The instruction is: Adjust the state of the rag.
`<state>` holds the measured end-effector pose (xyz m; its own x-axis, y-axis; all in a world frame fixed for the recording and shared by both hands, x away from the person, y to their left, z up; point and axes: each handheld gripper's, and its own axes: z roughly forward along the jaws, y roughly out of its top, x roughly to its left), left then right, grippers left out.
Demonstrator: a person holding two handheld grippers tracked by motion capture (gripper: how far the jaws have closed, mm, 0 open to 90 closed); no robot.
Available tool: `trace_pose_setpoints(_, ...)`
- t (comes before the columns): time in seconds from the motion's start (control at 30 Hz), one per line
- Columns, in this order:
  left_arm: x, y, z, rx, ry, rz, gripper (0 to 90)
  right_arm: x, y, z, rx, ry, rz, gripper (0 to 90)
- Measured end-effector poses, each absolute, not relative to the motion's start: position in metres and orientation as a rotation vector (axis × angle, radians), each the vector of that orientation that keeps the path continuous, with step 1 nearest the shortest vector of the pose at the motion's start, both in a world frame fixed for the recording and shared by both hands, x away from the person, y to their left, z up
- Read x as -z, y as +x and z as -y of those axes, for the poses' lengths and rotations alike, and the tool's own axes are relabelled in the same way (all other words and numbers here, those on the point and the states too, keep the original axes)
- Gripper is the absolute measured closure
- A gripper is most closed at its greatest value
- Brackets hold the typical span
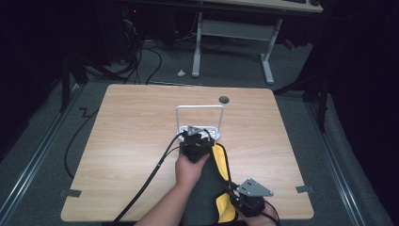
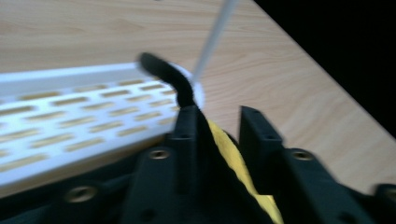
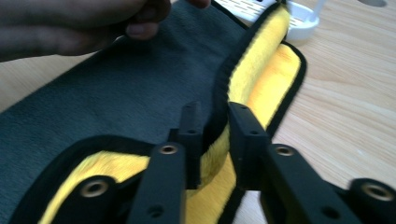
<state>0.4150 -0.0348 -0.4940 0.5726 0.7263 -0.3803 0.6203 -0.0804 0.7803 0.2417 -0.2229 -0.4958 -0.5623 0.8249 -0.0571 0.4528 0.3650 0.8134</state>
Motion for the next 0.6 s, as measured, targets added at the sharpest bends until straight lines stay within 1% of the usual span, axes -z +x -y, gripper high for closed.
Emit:
trace_pose_setpoints(0.03,0.494,0.413,0.035,-0.141,1.775,-1.097,55.3,0.496,0.241,0.224,-1.075,1.112,-2.160,66.7)
trace_pose_setpoints(0.07,0.493,0.410,0.035,-0.144,1.771,-1.083,52.7,0.495,0.241,0.226,-1.071,1.113,-2.144,63.2)
trace_pose_setpoints(0.17,0.490,0.406,0.027,-0.149,1.769,-1.067,49.7,0.491,0.242,0.228,-1.062,1.124,-2.089,59.1)
trace_pose_setpoints(0.33,0.492,0.398,0.002,-0.182,1.800,-1.068,50.0,0.494,0.246,0.230,-1.059,1.137,-2.083,60.1)
trace_pose_setpoints(0.47,0.501,0.386,-0.020,-0.207,1.836,-1.074,54.4,0.499,0.250,0.229,-1.034,1.140,-2.109,60.7)
trace_pose_setpoints(0.6,0.509,0.374,-0.039,-0.210,1.845,-1.065,56.9,0.503,0.252,0.226,-1.027,1.136,-2.125,61.1)
